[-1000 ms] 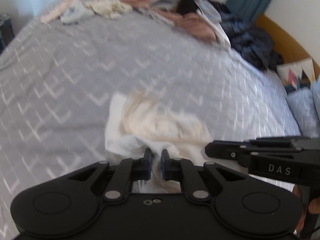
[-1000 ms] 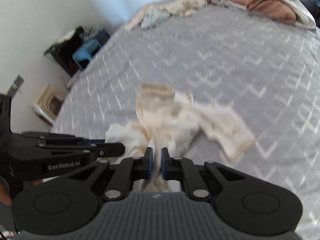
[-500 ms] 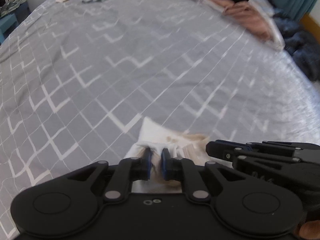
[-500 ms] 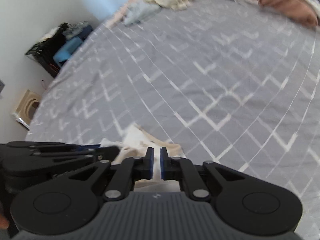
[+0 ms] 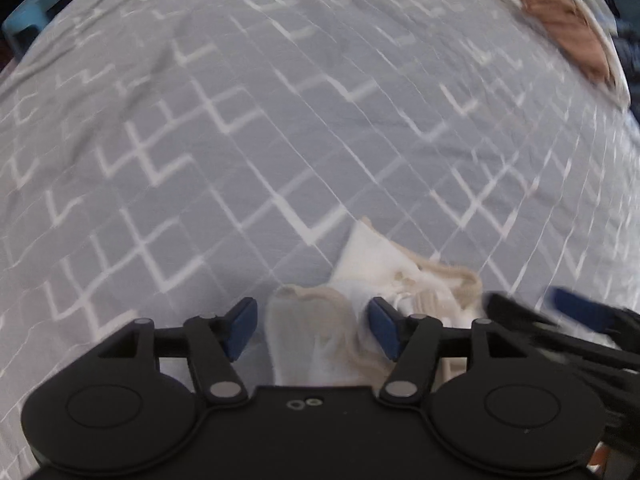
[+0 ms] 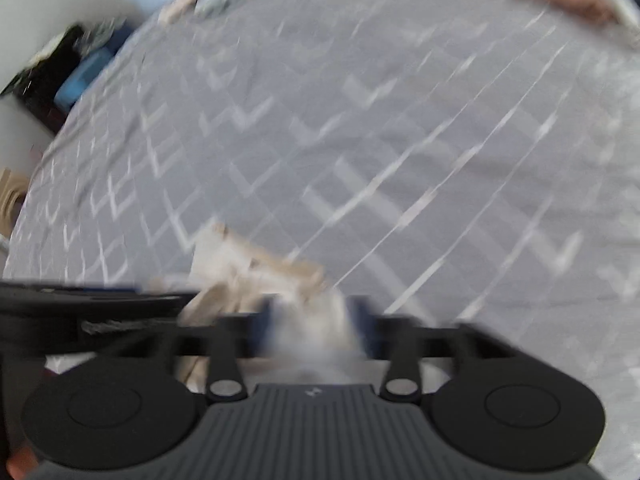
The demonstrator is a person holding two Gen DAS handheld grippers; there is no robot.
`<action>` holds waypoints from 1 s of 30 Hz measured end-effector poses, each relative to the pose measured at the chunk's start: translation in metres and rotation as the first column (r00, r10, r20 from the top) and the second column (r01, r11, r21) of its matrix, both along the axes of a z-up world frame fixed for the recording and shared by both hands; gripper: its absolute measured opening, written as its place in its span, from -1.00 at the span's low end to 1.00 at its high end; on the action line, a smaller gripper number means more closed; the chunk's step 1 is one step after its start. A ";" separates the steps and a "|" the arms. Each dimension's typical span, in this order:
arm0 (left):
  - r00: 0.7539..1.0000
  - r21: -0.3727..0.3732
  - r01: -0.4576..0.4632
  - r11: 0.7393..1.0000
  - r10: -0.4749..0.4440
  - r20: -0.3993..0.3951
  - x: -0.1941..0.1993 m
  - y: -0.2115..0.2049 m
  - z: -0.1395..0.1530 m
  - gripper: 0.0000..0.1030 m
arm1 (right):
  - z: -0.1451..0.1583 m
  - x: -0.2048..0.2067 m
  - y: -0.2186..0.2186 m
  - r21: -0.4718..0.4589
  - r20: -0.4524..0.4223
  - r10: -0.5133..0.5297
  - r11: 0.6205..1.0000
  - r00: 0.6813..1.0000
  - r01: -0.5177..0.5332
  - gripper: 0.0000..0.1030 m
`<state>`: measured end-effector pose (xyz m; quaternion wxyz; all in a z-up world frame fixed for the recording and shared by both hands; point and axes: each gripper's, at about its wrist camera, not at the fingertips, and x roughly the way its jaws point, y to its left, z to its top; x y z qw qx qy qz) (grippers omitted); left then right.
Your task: Fold clothes
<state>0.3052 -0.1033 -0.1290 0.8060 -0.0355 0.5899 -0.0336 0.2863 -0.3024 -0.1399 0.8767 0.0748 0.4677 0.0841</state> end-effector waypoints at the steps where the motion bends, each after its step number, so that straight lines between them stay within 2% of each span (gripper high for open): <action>1: 1.000 0.005 -0.006 1.000 0.006 0.024 -0.001 0.006 0.010 0.19 | 0.010 -0.005 -0.005 0.003 0.035 -0.012 1.000 0.999 0.012 0.74; 4: 0.998 0.024 -0.016 1.000 0.014 0.069 -0.008 0.020 0.037 0.19 | 0.048 -0.031 -0.030 0.027 0.105 -0.070 0.997 0.992 0.068 0.74; 8: 0.997 0.001 0.048 0.999 -0.048 0.065 -0.035 0.026 0.053 0.20 | 0.064 -0.068 -0.049 0.016 0.110 -0.113 0.994 0.987 0.112 0.78; 12: 0.993 -0.009 0.106 0.994 -0.105 0.058 -0.065 0.018 0.038 0.20 | 0.042 -0.098 -0.050 -0.054 0.060 -0.125 0.990 0.990 0.129 0.78; 14: 0.989 0.021 0.139 0.990 -0.140 0.053 -0.071 0.010 0.021 0.21 | 0.025 -0.104 -0.051 -0.055 0.025 -0.135 0.989 0.991 0.136 0.78; 17: 0.975 0.106 0.197 0.975 -0.206 0.079 -0.076 0.004 0.004 0.20 | 0.004 -0.101 -0.057 -0.035 -0.005 -0.156 0.987 0.988 0.156 0.78; 19: 0.965 0.101 0.234 0.967 -0.243 0.095 -0.075 0.005 -0.004 0.20 | -0.005 -0.099 -0.059 -0.014 -0.011 -0.158 0.987 0.987 0.158 0.78; 21: 0.959 0.043 0.266 0.963 -0.269 0.093 -0.068 0.007 -0.012 0.21 | -0.019 -0.091 -0.063 0.041 -0.039 -0.145 0.988 0.989 0.147 0.78; 24: 0.967 0.008 0.250 0.968 -0.250 0.058 -0.051 0.008 -0.025 0.21 | -0.037 -0.076 -0.061 0.088 -0.089 -0.138 0.985 0.986 0.146 0.78; 28: 0.974 -0.079 0.226 0.971 -0.225 0.017 -0.034 0.012 -0.040 0.21 | -0.046 -0.062 -0.048 0.121 -0.112 -0.114 0.984 0.987 0.127 0.85; 30: 0.970 -0.084 0.242 0.967 -0.241 0.020 -0.029 0.010 -0.043 0.21 | -0.050 -0.057 -0.037 0.101 -0.099 -0.098 0.989 0.990 0.108 0.88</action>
